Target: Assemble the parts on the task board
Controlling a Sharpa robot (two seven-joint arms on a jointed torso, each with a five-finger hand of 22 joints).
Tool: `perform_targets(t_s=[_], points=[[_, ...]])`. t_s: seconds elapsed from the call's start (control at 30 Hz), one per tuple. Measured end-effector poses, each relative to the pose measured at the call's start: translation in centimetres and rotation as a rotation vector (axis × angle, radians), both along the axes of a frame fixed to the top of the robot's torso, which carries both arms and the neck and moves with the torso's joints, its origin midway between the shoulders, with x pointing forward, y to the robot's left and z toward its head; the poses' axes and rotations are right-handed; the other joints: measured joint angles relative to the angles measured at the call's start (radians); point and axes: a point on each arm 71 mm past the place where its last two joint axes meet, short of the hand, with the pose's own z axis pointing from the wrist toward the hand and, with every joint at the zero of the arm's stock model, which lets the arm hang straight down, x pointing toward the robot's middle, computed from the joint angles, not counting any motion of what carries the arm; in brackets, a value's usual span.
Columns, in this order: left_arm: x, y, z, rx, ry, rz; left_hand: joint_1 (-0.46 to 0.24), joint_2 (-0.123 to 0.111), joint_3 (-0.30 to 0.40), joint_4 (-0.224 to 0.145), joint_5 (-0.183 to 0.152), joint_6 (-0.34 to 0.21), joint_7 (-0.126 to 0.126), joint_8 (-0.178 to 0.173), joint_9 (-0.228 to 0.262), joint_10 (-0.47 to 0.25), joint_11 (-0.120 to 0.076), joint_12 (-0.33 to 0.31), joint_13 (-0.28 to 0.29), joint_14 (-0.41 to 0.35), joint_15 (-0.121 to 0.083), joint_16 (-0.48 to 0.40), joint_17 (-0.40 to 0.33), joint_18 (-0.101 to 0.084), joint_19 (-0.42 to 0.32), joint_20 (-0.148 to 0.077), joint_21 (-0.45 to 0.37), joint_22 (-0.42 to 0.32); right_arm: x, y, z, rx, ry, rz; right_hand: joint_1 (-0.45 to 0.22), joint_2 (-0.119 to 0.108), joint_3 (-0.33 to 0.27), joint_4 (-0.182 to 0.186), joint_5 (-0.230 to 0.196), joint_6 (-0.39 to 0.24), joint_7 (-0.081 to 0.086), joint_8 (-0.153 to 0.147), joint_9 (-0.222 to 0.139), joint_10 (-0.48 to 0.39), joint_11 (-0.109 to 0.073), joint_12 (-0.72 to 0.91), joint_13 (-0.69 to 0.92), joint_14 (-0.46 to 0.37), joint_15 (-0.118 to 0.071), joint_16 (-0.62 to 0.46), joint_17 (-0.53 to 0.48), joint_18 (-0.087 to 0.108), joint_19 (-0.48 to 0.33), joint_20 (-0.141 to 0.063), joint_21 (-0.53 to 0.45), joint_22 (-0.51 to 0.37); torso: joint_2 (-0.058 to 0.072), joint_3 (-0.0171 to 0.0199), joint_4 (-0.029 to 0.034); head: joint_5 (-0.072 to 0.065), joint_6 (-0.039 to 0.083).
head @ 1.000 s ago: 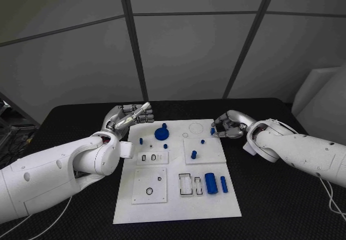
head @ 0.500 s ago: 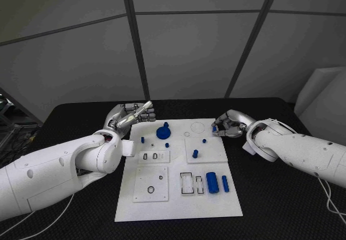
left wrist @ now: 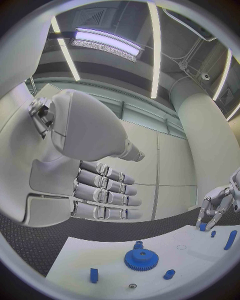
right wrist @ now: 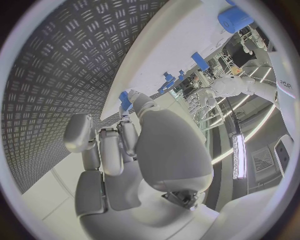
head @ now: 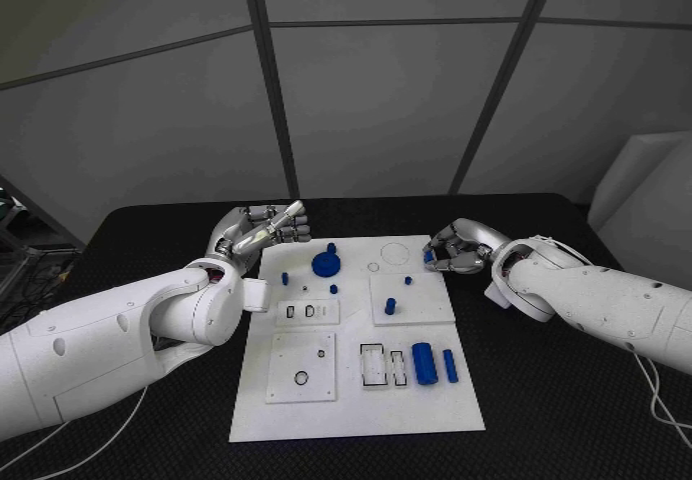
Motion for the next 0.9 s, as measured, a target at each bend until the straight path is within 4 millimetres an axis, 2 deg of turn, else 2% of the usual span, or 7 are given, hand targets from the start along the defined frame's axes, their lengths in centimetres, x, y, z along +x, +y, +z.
perform_targets(t_s=[0.23,0.37,0.43,0.47,0.63,0.7,0.9], points=[[0.03,0.09,-0.03,0.001,0.002,0.002,0.0,0.0,0.0,0.0,0.0,0.0,0.0,0.0,0.0,0.0,0.0,0.0,0.0,0.0,0.0,0.0,0.001,0.0,0.0,0.0,0.0,0.0,0.02,-0.05,-0.03,-0.003,0.003,-0.004,0.0,0.0,0.0,0.0,0.0,0.003,0.003,0.0,0.0,0.0,0.0,0.0,0.0,0.0,0.0,0.0,0.0,0.0,0.0,0.0,0.0,0.0,0.0,0.0005,-0.0001,-0.002,-0.001],[0.03,0.1,-0.04,0.002,0.002,0.002,0.0,0.0,0.0,0.0,0.0,0.0,0.0,0.0,0.0,0.0,0.0,0.0,0.0,0.0,0.0,0.0,0.001,0.0,0.0,0.0,0.0,0.0,0.03,-0.05,-0.05,-0.005,0.004,-0.005,-0.007,0.007,0.002,-0.002,-0.005,0.016,-0.002,0.003,0.0,0.0,0.0,0.0,0.0,0.0,0.0,0.0,0.0,0.0,0.0,0.0,0.0,0.002,0.0,0.0005,-0.0002,-0.003,-0.001],[0.03,0.09,-0.04,0.002,0.003,0.002,0.0,0.0,0.0,0.0,0.0,0.0,0.0,0.0,0.0,0.0,0.0,0.0,0.0,0.0,0.0,0.0,0.001,0.0,0.0,0.0,0.0,0.0,0.04,-0.02,-0.05,-0.005,0.004,-0.005,-0.008,0.008,0.006,-0.002,-0.005,0.032,-0.007,0.011,0.0,0.005,-0.005,0.005,0.0,0.0,0.0,0.004,0.001,0.0,0.004,-0.004,0.005,0.005,0.0,0.0005,-0.0003,-0.003,-0.002],[0.03,0.09,-0.04,0.002,0.003,0.002,0.0,0.0,0.0,0.0,0.0,0.0,0.0,0.0,0.0,0.0,0.0,0.0,0.0,0.0,0.0,0.0,0.001,0.0,0.0,0.0,0.0,0.0,0.04,0.0,-0.05,-0.005,0.004,-0.005,-0.009,0.017,0.012,-0.003,-0.011,0.046,-0.011,0.018,0.002,0.007,-0.007,0.008,0.0,0.0,0.0,0.005,0.001,0.0,0.005,-0.005,0.007,0.008,0.0,0.0005,-0.0004,-0.003,-0.003],[0.03,0.09,-0.04,0.002,0.004,0.002,0.0,0.0,0.0,0.0,0.0,0.0,0.0,0.0,0.0,0.0,0.0,0.0,0.0,0.0,0.0,0.0,0.001,0.0,0.0,0.0,0.0,0.0,0.04,0.03,-0.05,-0.005,0.004,-0.004,-0.009,0.025,0.024,-0.012,-0.029,0.101,-0.032,0.041,0.005,0.012,-0.024,0.008,0.0,0.002,-0.02,0.005,0.001,0.0,0.013,-0.013,0.007,0.014,0.0,0.0005,-0.0004,-0.004,-0.004],[0.03,0.1,-0.04,0.002,0.004,0.002,0.0,0.0,0.0,0.0,0.0,0.0,0.0,0.0,0.0,0.0,0.0,0.0,0.0,0.0,0.0,0.0,0.001,0.0,0.0,0.0,0.0,0.0,0.04,0.05,-0.03,-0.004,0.002,-0.004,-0.008,0.027,0.028,-0.014,-0.034,0.105,-0.031,0.051,0.006,0.014,-0.029,0.008,0.0,0.0,-0.022,0.005,0.001,0.0,0.014,-0.014,0.007,0.014,0.0,0.0005,-0.0004,-0.004,-0.005],[0.03,0.12,-0.05,0.002,0.004,0.002,0.0,0.0,0.0,0.0,0.0,0.0,0.0,0.0,0.0,0.0,0.0,0.0,0.0,0.0,0.0,0.0,0.001,0.0,0.0,0.0,0.0,0.0,-0.05,0.22,0.13,0.004,-0.016,-0.004,-0.008,0.04,0.033,-0.017,-0.036,0.108,-0.028,0.054,0.006,0.014,-0.036,0.008,0.0,0.0,-0.029,0.005,0.001,0.0,0.014,-0.022,0.007,0.015,0.0,0.0011,-0.0003,-0.003,-0.005]])
